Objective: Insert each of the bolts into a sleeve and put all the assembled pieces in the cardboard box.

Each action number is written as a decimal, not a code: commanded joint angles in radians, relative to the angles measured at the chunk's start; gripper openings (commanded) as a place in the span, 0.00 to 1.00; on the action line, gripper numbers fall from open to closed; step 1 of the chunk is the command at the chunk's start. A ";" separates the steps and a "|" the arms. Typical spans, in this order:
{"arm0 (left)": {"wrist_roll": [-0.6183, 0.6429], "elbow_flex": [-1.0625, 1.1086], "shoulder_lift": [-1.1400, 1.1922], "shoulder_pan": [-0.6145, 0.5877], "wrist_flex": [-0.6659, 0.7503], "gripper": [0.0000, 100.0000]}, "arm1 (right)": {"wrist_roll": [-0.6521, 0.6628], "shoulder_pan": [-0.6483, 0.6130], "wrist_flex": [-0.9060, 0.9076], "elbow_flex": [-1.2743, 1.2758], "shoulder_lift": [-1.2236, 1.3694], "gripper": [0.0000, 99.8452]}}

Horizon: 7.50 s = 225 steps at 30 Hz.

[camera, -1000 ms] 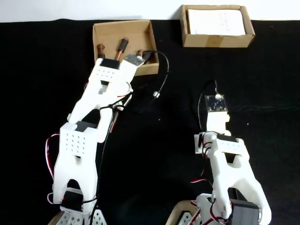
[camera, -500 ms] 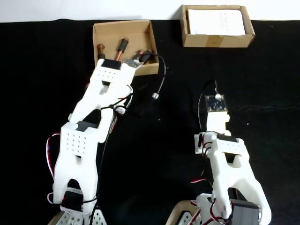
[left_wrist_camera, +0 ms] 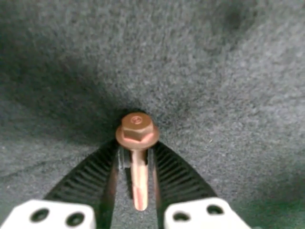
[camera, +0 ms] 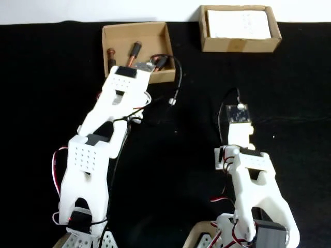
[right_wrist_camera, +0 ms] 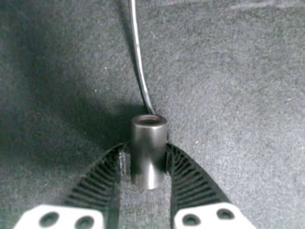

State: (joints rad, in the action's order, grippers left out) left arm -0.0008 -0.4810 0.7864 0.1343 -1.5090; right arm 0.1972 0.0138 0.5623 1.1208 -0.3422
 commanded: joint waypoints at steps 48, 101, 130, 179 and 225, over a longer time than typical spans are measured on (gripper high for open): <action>-0.094 1.056 -1.943 0.133 0.695 0.01 | -0.006 -0.024 0.529 0.099 -1.488 0.03; 0.222 0.539 -1.400 0.283 0.580 0.01 | -0.591 -0.532 0.318 0.025 -1.484 0.01; 0.298 0.593 -1.392 0.484 0.582 0.01 | -0.414 -0.515 -0.116 0.348 -1.488 0.01; 0.044 0.668 -1.392 0.533 0.523 0.01 | -0.414 -0.515 -0.114 0.351 -1.486 0.01; 0.052 0.473 -1.400 0.269 0.074 0.16 | -0.410 -0.503 -0.170 0.341 -1.475 0.01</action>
State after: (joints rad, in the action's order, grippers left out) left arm 0.0499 0.0361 -0.6038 0.4856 -1.4323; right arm -0.2217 -0.5063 0.4580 1.4784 -1.8167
